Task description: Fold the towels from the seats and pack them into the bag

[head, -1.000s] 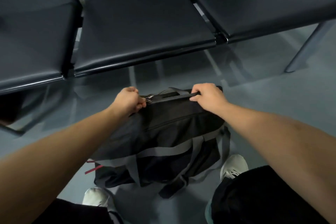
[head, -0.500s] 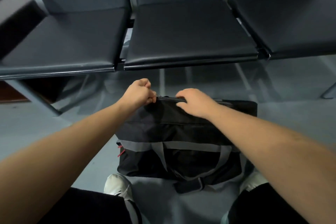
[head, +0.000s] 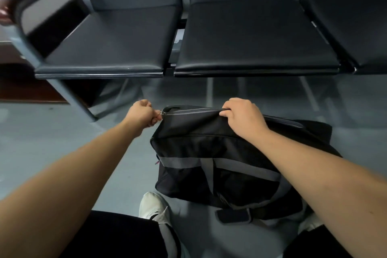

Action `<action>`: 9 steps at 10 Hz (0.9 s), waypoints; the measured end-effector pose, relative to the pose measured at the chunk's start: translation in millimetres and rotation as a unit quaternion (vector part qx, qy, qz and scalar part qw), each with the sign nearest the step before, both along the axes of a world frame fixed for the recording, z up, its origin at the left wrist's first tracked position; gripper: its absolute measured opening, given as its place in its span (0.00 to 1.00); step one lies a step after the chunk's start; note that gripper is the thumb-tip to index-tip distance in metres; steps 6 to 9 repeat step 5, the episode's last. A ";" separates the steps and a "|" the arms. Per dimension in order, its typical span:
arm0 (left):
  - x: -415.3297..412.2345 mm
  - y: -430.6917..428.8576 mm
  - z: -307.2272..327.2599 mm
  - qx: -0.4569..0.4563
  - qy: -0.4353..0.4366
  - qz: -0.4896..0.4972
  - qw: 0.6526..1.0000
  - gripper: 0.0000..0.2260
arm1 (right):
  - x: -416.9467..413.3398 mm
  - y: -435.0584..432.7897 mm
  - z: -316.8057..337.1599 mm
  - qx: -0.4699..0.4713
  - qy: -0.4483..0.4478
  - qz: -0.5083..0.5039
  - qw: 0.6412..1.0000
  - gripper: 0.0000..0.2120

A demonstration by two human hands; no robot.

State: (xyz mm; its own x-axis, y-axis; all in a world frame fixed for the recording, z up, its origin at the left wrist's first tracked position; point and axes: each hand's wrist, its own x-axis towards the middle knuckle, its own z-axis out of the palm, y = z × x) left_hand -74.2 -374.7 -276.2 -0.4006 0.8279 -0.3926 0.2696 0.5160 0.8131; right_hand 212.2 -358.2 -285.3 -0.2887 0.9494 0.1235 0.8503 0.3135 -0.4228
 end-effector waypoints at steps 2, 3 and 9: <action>-23.9 -19.1 -41.5 -0.077 0.130 0.006 0.989 0.06 | -3.4 0.3 1.0 -0.004 0.029 -0.028 0.999 0.08; -24.2 -22.7 -48.8 -0.110 0.174 -0.024 0.978 0.09 | -8.6 -2.9 0.6 0.002 -0.005 -0.011 1.000 0.09; -27.0 -19.6 -47.8 -0.203 0.249 -0.125 0.939 0.04 | -15.0 -2.9 -8.9 -0.058 -0.081 0.004 0.995 0.08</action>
